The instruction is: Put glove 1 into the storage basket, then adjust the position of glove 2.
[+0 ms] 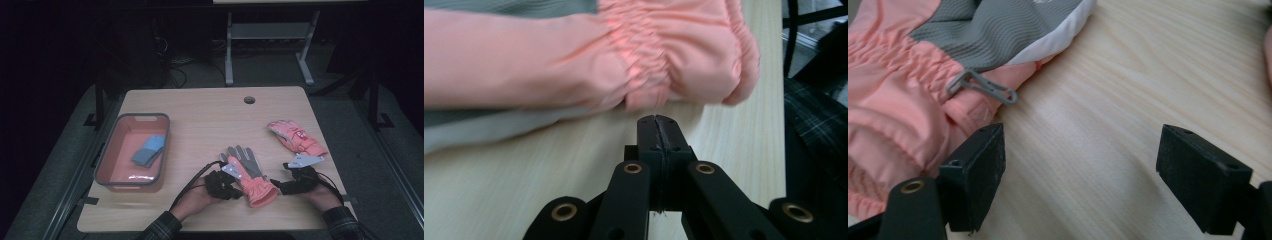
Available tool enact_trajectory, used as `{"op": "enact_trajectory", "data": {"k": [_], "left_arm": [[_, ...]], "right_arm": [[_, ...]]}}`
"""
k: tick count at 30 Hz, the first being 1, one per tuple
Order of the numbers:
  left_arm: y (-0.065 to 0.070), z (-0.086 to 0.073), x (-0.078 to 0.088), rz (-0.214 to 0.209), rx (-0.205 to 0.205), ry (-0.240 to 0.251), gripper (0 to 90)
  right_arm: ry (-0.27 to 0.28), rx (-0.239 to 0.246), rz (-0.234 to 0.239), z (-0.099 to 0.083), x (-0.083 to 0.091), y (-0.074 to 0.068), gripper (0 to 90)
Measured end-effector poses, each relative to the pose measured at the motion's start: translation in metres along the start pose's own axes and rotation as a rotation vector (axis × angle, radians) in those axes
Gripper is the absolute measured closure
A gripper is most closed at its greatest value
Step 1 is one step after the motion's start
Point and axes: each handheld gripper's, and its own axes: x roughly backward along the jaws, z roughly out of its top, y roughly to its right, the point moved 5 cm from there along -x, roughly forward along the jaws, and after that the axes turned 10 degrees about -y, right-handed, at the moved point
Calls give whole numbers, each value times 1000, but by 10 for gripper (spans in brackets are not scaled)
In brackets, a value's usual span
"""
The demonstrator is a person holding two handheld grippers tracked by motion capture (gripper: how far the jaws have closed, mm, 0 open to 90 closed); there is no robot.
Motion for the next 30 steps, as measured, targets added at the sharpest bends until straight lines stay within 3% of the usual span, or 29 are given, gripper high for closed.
{"op": "enact_trajectory", "data": {"k": [5, 11, 14, 15, 16, 19, 21, 26, 30], "left_arm": [[-7, -18, 14, 72, 10, 17, 809], [-17, -46, 28, 164, 26, 38, 580], [-21, -59, 32, 209, 50, 51, 474], [-22, -62, 32, 237, 70, 73, 444], [-25, -67, 34, 263, 65, 64, 386], [-29, -77, 35, 300, 110, 52, 308], [-31, -80, 36, 321, 116, 52, 265], [-31, -84, 33, 319, 136, 66, 169], [-32, -87, 31, 298, 104, 114, 131]], "right_arm": [[8, -30, 1, 3, 4, 4, 223], [-2, -67, 8, 7, 9, 7, 273], [-8, -92, 24, 10, 11, 10, 301], [-11, -98, 32, 11, 11, 11, 311], [-16, -107, 43, 12, 12, 12, 327], [-19, -100, 49, 15, 12, 14, 344], [-19, -89, 43, 17, 13, 14, 347], [-15, -89, 23, 23, 15, 18, 372], [-17, -89, 27, 27, 16, 20, 363]]}}
